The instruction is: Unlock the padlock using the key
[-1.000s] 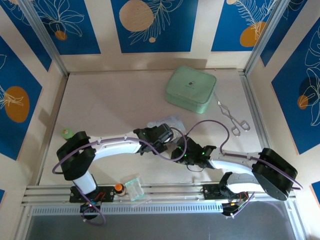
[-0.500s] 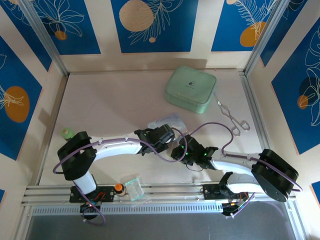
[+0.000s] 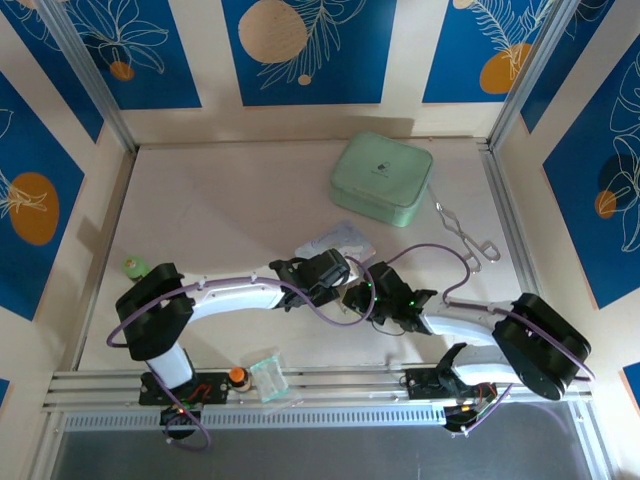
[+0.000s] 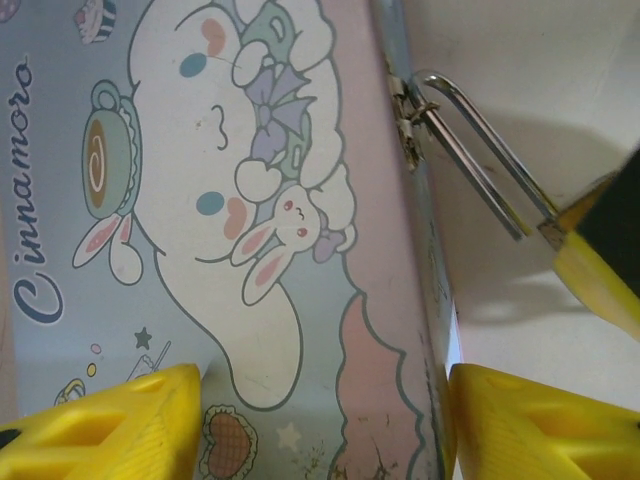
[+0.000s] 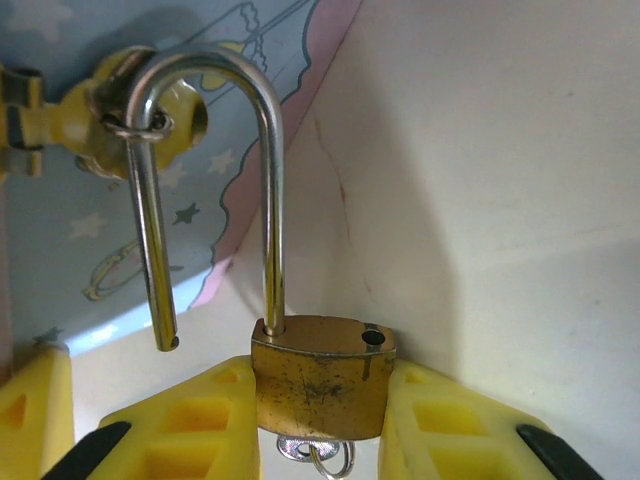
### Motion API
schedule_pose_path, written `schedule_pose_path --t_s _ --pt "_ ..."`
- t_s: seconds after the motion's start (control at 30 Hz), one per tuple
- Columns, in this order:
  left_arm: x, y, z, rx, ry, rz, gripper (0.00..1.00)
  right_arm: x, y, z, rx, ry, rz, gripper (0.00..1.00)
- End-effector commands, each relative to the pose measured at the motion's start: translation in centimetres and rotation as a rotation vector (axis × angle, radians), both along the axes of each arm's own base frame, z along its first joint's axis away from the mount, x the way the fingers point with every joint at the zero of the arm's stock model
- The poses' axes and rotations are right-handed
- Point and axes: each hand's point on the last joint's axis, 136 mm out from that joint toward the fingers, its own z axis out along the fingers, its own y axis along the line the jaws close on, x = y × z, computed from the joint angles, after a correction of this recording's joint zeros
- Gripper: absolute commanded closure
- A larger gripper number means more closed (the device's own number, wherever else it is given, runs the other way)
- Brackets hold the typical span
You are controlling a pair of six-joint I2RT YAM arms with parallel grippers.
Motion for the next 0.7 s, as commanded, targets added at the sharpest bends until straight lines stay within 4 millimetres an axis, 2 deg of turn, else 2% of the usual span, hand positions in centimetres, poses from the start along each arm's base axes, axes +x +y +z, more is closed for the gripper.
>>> schedule_pose_path --t_s 0.0,0.27,0.57,0.67 --pt "-4.4 1.9 -5.0 0.129 0.195 -0.09 0.38 4.1 -1.4 1.4 0.012 -0.118 -0.154 0.74" --pt "-4.1 1.7 -5.4 0.137 0.196 -0.081 0.39 4.9 -1.3 1.8 0.034 -0.131 -0.161 0.74" --pt "-4.0 2.2 -5.2 0.144 0.185 -0.063 0.4 5.4 -2.9 1.1 0.069 -0.097 -0.206 0.74" --pt "-4.2 1.7 -5.2 0.103 0.195 -0.059 0.4 5.5 -3.0 1.1 0.078 -0.081 -0.195 0.74"
